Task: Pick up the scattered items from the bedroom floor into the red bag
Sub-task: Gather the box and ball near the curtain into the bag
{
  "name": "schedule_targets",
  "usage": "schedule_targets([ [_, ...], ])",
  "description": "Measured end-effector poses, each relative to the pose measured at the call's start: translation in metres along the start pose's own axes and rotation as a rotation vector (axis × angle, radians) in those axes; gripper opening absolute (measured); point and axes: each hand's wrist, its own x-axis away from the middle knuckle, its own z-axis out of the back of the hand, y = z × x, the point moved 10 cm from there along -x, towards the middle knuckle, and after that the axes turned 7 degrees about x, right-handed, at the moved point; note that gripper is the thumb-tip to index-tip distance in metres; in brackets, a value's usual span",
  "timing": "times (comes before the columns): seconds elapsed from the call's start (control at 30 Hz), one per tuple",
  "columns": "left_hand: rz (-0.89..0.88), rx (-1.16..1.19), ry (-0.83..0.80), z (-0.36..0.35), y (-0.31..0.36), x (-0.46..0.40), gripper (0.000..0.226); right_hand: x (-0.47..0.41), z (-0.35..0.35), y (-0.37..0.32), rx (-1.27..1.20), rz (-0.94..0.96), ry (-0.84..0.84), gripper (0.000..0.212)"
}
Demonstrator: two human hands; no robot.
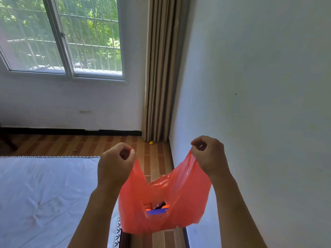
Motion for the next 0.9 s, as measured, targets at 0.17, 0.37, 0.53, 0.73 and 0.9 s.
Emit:
schedule_targets([
  [0.17, -0.001, 0.061, -0.014, -0.006, -0.02, -0.039, 0.01, -0.024, -0.016, -0.014, 0.022, -0.022, 0.031, 0.019],
  [0.37, -0.016, 0.075, -0.011, -0.013, -0.032, -0.066, 0.008, -0.051, -0.024, -0.029, 0.021, -0.024, 0.08, 0.018],
  [0.53, 0.019, 0.088, 0.007, -0.021, -0.052, -0.086, 0.009, -0.078, -0.041, -0.03, 0.019, -0.01, 0.09, 0.017],
  [0.73, 0.042, 0.087, -0.004, -0.053, -0.067, -0.108, 0.011, -0.12, -0.067, -0.003, 0.021, -0.021, 0.062, 0.016],
  [0.9, 0.052, 0.052, 0.024, -0.09, -0.071, -0.152, 0.014, -0.184, -0.091, 0.024, -0.02, -0.004, 0.039, 0.017],
])
